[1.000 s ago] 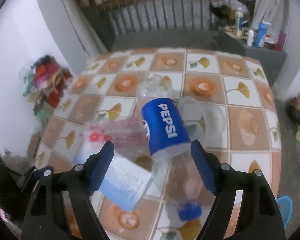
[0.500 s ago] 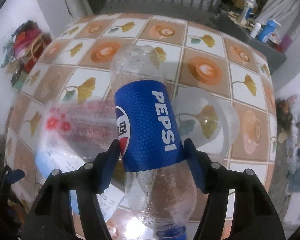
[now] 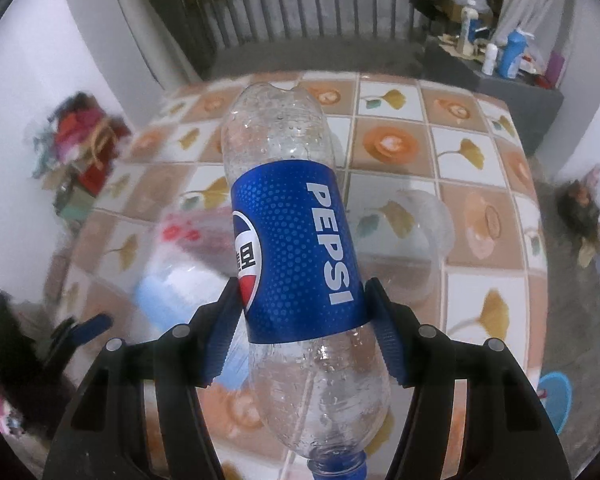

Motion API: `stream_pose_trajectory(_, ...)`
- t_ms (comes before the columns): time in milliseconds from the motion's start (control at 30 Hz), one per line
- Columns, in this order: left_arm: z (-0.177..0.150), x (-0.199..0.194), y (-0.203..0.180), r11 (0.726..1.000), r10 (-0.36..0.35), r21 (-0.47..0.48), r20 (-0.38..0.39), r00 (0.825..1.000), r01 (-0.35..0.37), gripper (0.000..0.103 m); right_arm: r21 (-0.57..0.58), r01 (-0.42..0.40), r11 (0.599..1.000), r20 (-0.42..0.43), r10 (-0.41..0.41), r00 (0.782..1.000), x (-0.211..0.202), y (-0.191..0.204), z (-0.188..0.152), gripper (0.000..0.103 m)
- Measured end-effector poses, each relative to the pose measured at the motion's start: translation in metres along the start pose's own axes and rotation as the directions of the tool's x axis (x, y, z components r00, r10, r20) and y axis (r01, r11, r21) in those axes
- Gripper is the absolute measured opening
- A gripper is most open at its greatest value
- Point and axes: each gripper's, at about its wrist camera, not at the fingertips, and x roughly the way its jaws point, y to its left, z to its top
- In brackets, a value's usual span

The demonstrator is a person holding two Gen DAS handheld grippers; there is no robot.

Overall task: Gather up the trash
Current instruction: 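Grasp the blue medicine box with the left tool while the right holds the Pepsi bottle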

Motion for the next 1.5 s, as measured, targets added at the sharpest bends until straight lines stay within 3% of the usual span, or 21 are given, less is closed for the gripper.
stream_pose_trajectory(133, 0.011, 0.004, 0.008, 1.000, 0.023, -0.021, 0.009, 1.000, -0.023, 0.068, 0.041, -0.079, 0.996, 0.012, 0.079, 0.997, -0.020, -0.005, -0.020, 0.059)
stream_pose_trajectory(233, 0.028, 0.010, 0.016, 0.995, 0.097, -0.032, 0.010, 0.995, -0.096, 0.061, 0.086, -0.115, 0.990, 0.016, 0.114, 0.993, -0.028, -0.012, -0.035, 0.059)
stream_pose_trajectory(367, 0.051, 0.025, 0.033, 0.981, 0.176, -0.074, -0.032, 0.984, -0.178, 0.055, 0.158, -0.157, 0.975, 0.032, 0.154, 0.988, -0.034, -0.023, -0.053, 0.059)
stream_pose_trajectory(533, 0.066, 0.040, 0.057, 0.960, 0.240, -0.122, -0.093, 0.966, -0.250, 0.037, 0.248, -0.181, 0.952, 0.040, 0.177, 0.983, -0.032, -0.032, -0.077, 0.059)
stream_pose_trajectory(600, 0.066, 0.050, 0.066, 0.958, 0.215, -0.164, -0.135, 0.967, -0.236, 0.029, 0.268, -0.197, 0.943, 0.038, 0.194, 0.980, -0.029, -0.032, -0.083, 0.059)
stream_pose_trajectory(733, 0.057, 0.060, 0.077, 0.955, 0.091, -0.263, -0.180, 0.979, -0.137, 0.017, 0.284, -0.199, 0.938, 0.035, 0.197, 0.980, -0.021, -0.028, -0.086, 0.059)
stream_pose_trajectory(833, 0.049, 0.056, 0.073, 0.951, 0.021, -0.300, -0.188, 0.982, -0.078, 0.008, 0.288, -0.201, 0.936, 0.033, 0.200, 0.979, -0.016, -0.026, -0.086, 0.059)
stream_pose_trajectory(933, 0.041, 0.046, 0.061, 0.954, -0.002, -0.295, -0.193, 0.981, -0.056, 0.000, 0.296, -0.209, 0.932, 0.024, 0.212, 0.977, -0.010, -0.026, -0.085, 0.059)
stream_pose_trajectory(1167, 0.021, 0.015, 0.029, 0.968, -0.044, -0.249, -0.211, 0.977, -0.010, 0.000, 0.331, -0.235, 0.914, 0.023, 0.241, 0.970, -0.005, -0.032, -0.095, 0.059)
stream_pose_trajectory(1333, 0.032, 0.013, 0.034, 0.968, 0.028, -0.237, -0.205, 0.978, -0.077, 0.000, 0.362, -0.253, 0.897, 0.043, 0.255, 0.966, -0.009, -0.040, -0.103, 0.059)
stream_pose_trajectory(1400, 0.039, 0.021, 0.044, 0.957, 0.018, -0.280, -0.210, 0.978, -0.078, 0.007, 0.376, -0.258, 0.890, 0.051, 0.258, 0.965, -0.011, -0.044, -0.106, 0.059)
stream_pose_trajectory(1467, 0.046, 0.033, 0.055, 0.944, 0.008, -0.319, -0.226, 0.974, -0.082, 0.027, 0.385, -0.263, 0.885, 0.056, 0.262, 0.964, -0.012, -0.046, -0.107, 0.059)
stream_pose_trajectory(1500, 0.048, 0.040, 0.061, 0.936, -0.010, -0.344, -0.241, 0.970, -0.076, 0.031, 0.388, -0.266, 0.882, 0.059, 0.264, 0.963, -0.011, -0.047, -0.107, 0.059)
